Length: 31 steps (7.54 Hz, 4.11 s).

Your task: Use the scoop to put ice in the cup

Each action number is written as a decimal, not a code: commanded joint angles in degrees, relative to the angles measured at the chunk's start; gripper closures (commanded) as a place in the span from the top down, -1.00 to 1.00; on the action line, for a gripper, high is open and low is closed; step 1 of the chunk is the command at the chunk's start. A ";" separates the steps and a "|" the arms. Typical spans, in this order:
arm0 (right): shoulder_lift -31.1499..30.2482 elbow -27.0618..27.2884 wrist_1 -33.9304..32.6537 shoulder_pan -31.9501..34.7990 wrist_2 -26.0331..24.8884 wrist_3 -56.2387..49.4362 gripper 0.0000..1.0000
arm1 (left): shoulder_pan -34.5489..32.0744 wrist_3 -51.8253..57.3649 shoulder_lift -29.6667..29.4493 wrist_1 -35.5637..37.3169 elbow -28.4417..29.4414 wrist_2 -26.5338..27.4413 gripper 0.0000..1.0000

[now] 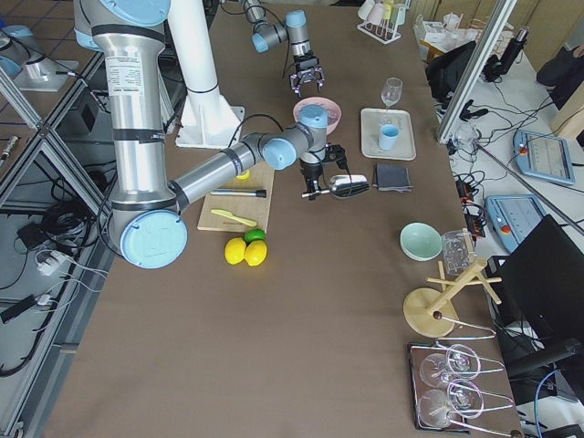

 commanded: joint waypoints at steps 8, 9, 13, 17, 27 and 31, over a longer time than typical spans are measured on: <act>10.78 5.60 -32.69 3.86 -2.14 -43.05 -1.00 | 0.76 14.43 -0.42 -7.42 4.27 3.73 0.97; 13.23 6.34 -38.68 4.92 -6.51 -47.29 -1.00 | 0.41 14.43 -0.16 -8.12 4.19 3.73 0.97; 19.04 3.38 -47.26 4.93 -9.54 -47.42 -1.00 | 0.40 14.34 1.60 -13.91 4.79 4.35 0.97; 25.81 2.39 -50.24 0.99 -12.27 -44.44 -1.00 | 0.49 14.34 1.60 -16.90 6.63 4.35 0.97; 53.90 -9.41 -77.56 -12.64 -10.07 -45.58 -1.00 | 0.75 14.25 1.16 -28.16 12.53 4.35 0.97; 63.17 -23.16 -81.01 -13.97 -13.22 -45.58 -1.00 | 0.67 14.25 1.25 -29.22 12.36 4.35 0.97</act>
